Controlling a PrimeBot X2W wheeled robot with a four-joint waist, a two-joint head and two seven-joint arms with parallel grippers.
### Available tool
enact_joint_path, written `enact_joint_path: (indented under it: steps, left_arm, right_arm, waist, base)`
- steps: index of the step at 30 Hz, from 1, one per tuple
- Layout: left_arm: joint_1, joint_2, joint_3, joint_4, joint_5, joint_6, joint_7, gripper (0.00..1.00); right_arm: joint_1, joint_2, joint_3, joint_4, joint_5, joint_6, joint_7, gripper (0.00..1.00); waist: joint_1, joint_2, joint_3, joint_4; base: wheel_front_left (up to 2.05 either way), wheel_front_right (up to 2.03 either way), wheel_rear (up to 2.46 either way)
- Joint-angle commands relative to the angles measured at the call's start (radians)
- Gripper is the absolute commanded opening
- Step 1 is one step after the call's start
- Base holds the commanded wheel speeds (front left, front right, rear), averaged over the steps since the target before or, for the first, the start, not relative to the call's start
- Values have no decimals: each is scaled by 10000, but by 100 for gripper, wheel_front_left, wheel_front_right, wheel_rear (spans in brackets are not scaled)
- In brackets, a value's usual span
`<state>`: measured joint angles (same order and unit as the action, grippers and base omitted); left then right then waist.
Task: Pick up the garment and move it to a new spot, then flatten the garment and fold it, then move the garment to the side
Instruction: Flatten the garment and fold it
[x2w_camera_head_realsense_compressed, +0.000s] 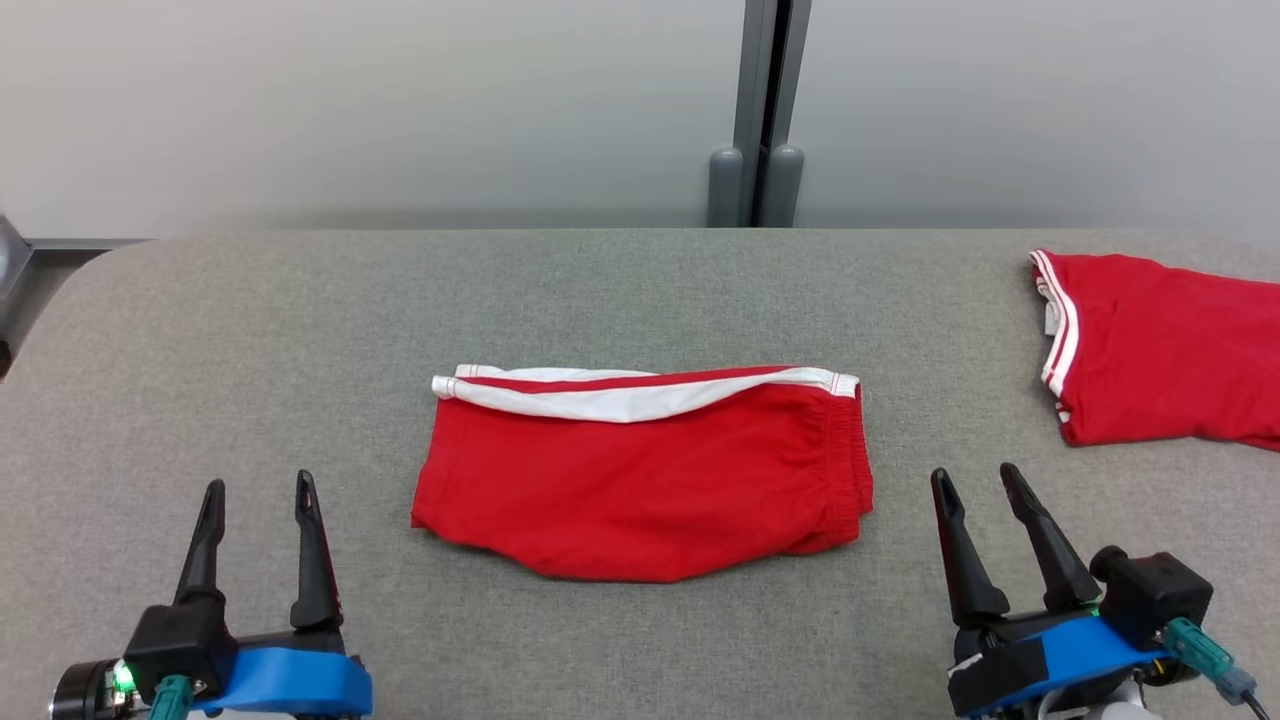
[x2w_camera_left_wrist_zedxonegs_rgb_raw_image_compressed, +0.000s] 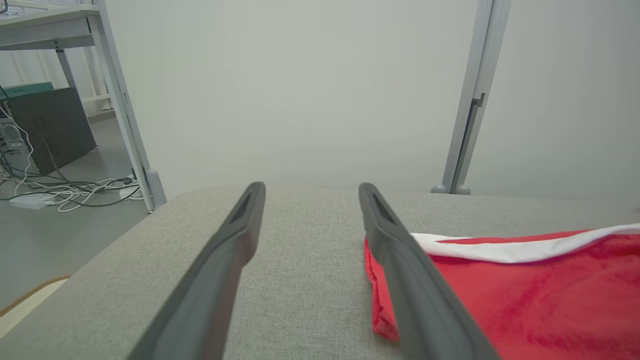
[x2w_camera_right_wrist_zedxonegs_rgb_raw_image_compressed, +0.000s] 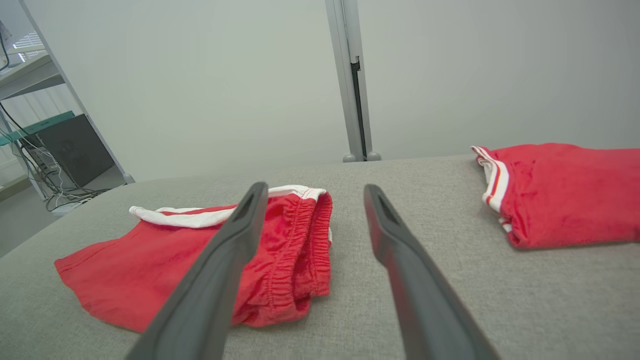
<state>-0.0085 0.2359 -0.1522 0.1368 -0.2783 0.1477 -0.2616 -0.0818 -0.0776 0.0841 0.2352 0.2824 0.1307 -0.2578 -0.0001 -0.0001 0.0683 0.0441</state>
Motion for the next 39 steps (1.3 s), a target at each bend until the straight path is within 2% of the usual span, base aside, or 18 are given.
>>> enact_joint_path:
  steps: [1, 10, 22, 39]
  left_arm:
    - [102, -30, 52, -20, 128, -48, -41, 100]
    - [716, -407, 287, 206, 830, -365, -42, 100]
    - [663, -476, 403, 834, 1086, -695, -42, 100]
    - [547, -520, 478, 1164, 1121, -778, -43, 100]
  right_arm:
    - [192, 0, -74, -15, -94, 2, -42, 100]
    - [780, 175, -555, -187, -472, 2, -2, 100]
    - [1089, 266, -803, -175, -922, 2, 456, 100]
    - [1118, 271, -728, -80, -813, 2, 580, 100]
  waist:
    - [1, 1, -46, 2]
    - [1, 1, -447, 7]
    - [1, 1, -749, -166]
    - [1, 1, -831, -245]
  base:
    - [0, 0, 0]
    - [0, 0, 0]
    - [0, 0, 0]
    - [0, 0, 0]
